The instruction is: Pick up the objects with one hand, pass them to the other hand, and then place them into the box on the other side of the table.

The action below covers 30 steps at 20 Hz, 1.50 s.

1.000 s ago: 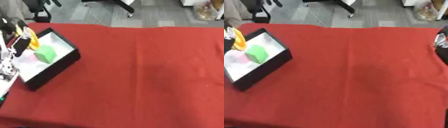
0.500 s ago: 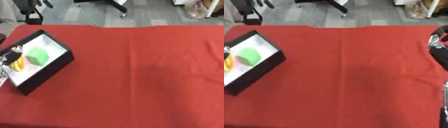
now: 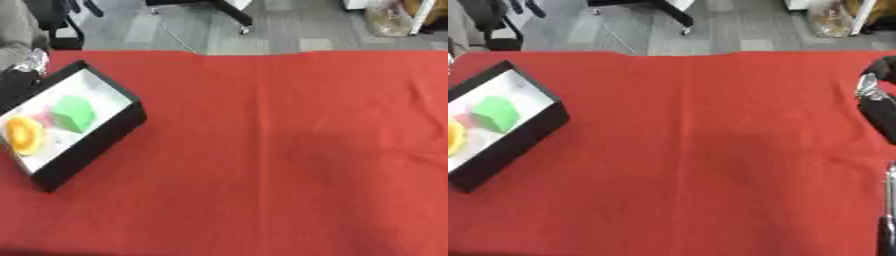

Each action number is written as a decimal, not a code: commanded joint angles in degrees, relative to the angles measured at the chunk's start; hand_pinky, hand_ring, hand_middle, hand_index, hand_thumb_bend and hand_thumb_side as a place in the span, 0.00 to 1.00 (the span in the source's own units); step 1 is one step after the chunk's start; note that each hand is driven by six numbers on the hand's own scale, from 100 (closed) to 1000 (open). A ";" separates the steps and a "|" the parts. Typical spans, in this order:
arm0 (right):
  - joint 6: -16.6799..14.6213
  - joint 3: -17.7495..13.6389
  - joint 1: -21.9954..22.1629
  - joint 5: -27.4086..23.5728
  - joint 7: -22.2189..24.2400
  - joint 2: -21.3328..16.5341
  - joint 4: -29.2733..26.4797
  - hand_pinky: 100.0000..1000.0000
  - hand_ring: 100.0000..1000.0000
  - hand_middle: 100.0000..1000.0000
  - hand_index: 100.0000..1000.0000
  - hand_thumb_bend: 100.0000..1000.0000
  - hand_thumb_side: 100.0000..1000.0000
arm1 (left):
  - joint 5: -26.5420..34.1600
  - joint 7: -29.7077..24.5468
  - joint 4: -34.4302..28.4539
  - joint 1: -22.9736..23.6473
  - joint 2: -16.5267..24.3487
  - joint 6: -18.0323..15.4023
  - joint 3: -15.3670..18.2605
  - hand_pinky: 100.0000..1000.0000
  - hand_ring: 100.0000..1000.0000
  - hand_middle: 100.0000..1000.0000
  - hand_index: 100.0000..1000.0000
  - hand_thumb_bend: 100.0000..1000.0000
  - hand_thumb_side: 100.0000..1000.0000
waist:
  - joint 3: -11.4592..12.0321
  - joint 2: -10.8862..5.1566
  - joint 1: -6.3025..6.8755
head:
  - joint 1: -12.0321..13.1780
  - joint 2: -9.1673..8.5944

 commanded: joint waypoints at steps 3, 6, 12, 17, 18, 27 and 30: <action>-2.92 -1.75 0.51 4.14 3.24 -1.04 -0.51 0.73 0.77 0.55 0.49 0.00 0.04 | 12.89 4.98 -1.94 -1.54 -7.22 -16.78 -2.84 0.65 0.81 0.85 0.81 0.15 0.77 | 0.18 -1.32 0.15 | -1.37 -0.09; -5.27 -2.87 1.68 5.75 5.46 -0.42 -0.32 0.76 0.88 0.77 0.69 0.00 0.22 | 15.68 1.78 -1.95 -2.75 -12.61 -20.91 -6.70 0.65 0.82 0.86 0.81 0.14 0.81 | -0.04 -0.98 -0.34 | -2.91 -0.09; -7.15 -5.30 3.43 1.96 3.39 -0.23 1.35 0.79 0.97 0.90 0.79 0.00 0.34 | 17.99 -1.50 -1.95 -4.69 -20.87 -20.61 -11.57 0.65 0.83 0.87 0.80 0.12 0.86 | -0.62 0.27 -1.48 | -5.77 -0.09; -7.48 -6.44 3.73 -0.12 0.01 -0.49 2.72 0.78 0.97 0.90 0.79 0.00 0.34 | 18.68 -2.98 -1.95 -5.64 -23.01 -19.09 -14.56 0.65 0.83 0.87 0.80 0.11 0.88 | -1.14 1.64 -2.18 | -7.49 -0.09; -7.55 -6.58 3.67 -0.54 -0.57 -0.55 2.88 0.78 0.97 0.89 0.79 0.00 0.32 | 18.66 -3.24 -1.95 -5.80 -23.23 -18.86 -15.05 0.65 0.83 0.87 0.80 0.10 0.88 | -1.23 1.98 -2.31 | -7.65 -0.09; -7.71 -7.43 3.02 -2.09 -3.20 -1.18 3.81 0.77 0.92 0.85 0.77 0.00 0.33 | 17.95 -3.49 -1.95 -5.71 -24.83 -16.31 -17.83 0.64 0.83 0.86 0.78 0.06 0.90 | -1.01 3.96 -2.76 | -8.12 -0.09; -7.67 -7.27 3.16 -2.09 -3.35 -1.16 3.86 0.77 0.91 0.84 0.77 0.00 0.33 | 17.85 -3.54 -1.95 -5.53 -25.21 -15.59 -18.33 0.64 0.83 0.86 0.77 0.05 0.91 | -0.98 3.76 -2.63 | -7.97 -0.09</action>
